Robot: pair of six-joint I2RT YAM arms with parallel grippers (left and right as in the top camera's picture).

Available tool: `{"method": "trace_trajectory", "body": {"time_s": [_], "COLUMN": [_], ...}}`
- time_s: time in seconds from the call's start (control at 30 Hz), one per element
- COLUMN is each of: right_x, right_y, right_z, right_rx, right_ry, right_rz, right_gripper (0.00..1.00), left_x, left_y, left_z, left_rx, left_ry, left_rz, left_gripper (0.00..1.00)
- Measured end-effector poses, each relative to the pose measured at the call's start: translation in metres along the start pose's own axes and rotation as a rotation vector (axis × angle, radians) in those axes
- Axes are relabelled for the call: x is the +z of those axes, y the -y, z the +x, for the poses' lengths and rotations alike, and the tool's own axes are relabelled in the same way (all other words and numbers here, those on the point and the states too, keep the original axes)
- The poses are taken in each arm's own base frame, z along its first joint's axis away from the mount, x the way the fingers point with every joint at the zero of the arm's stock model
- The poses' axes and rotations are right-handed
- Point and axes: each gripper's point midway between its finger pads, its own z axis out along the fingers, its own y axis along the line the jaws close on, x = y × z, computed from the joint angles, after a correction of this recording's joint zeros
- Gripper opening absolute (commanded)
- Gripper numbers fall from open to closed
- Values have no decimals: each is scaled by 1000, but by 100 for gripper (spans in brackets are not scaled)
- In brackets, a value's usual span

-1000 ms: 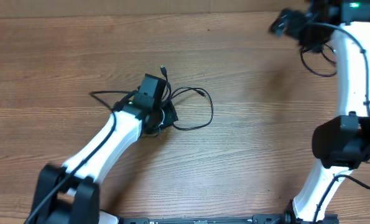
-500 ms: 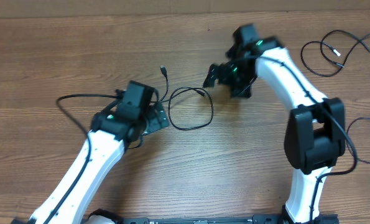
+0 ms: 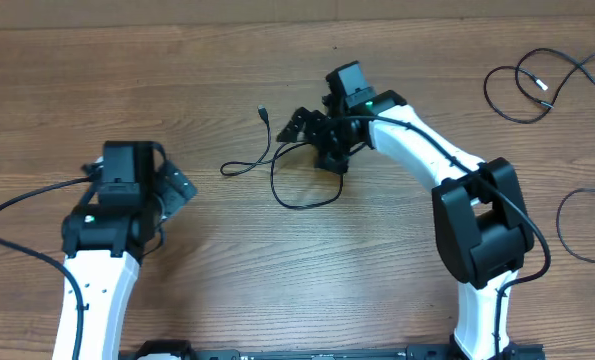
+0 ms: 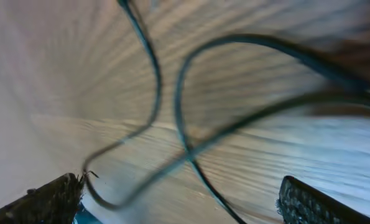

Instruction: Untangle cables

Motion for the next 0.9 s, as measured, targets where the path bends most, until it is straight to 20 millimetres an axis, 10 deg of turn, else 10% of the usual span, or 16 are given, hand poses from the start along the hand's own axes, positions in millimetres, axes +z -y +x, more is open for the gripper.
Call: {"method": "trace_trajectory", "body": {"time_s": [0.3, 0.9], "right_x": [27, 65], "right_y": [-29, -9], "right_z": [-2, -14], "right_rx": [-13, -210], "right_ry": [258, 511], "right_rz": [74, 294], "right_gripper": [99, 99], "left_x": [2, 2], "left_y": [-16, -18], "left_z": [-10, -7], "left_rx": [-75, -75], "left_ry": [13, 1], "left_rz": [-31, -41], "left_gripper": [99, 99]}}
